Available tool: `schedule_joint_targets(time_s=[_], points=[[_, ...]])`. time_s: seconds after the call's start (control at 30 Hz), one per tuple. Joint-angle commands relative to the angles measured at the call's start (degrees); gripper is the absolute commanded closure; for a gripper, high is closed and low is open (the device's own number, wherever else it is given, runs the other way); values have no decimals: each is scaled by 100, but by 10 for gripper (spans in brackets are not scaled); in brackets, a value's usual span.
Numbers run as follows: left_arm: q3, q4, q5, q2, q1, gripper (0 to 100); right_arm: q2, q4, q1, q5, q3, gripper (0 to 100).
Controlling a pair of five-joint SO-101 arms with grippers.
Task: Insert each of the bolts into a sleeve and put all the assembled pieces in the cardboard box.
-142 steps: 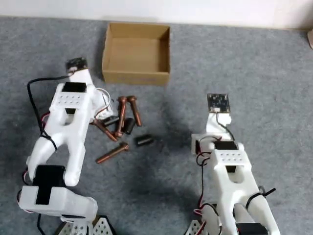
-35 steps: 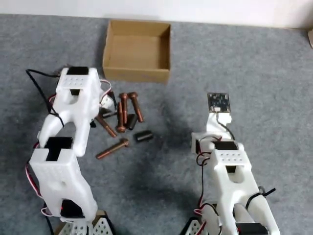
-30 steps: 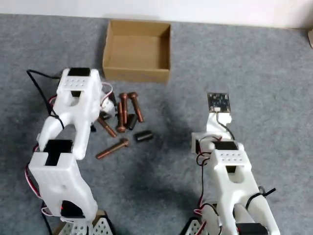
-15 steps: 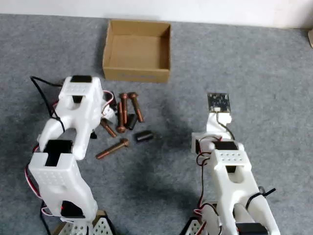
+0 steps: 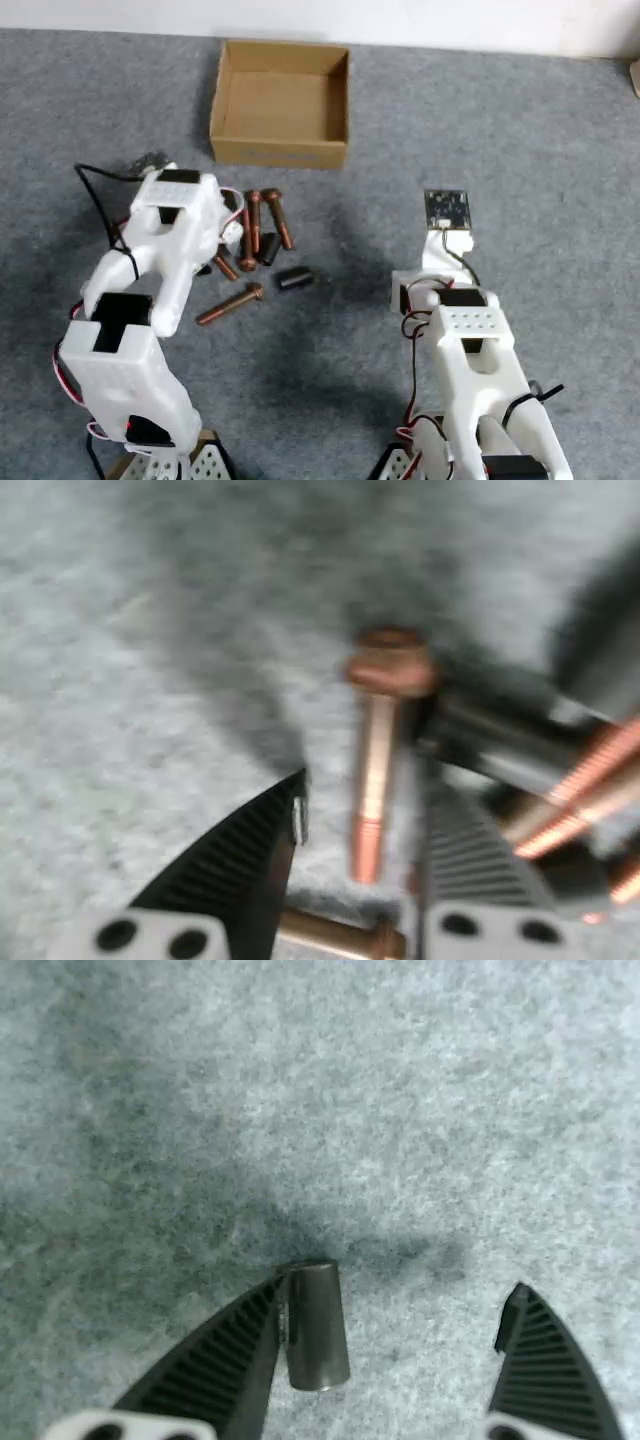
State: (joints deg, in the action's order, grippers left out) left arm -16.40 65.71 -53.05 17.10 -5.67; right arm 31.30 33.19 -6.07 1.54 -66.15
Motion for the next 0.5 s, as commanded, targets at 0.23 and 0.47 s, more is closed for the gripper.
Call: schedule_joint_targets(time_s=[0.23, 0.47], points=[[84, -26, 0, -48, -277, 995, 163, -92, 84, -79, 13, 698], [84, -26, -9, -40, -312, 995, 136, 655, -31, -1354, 435, 698]])
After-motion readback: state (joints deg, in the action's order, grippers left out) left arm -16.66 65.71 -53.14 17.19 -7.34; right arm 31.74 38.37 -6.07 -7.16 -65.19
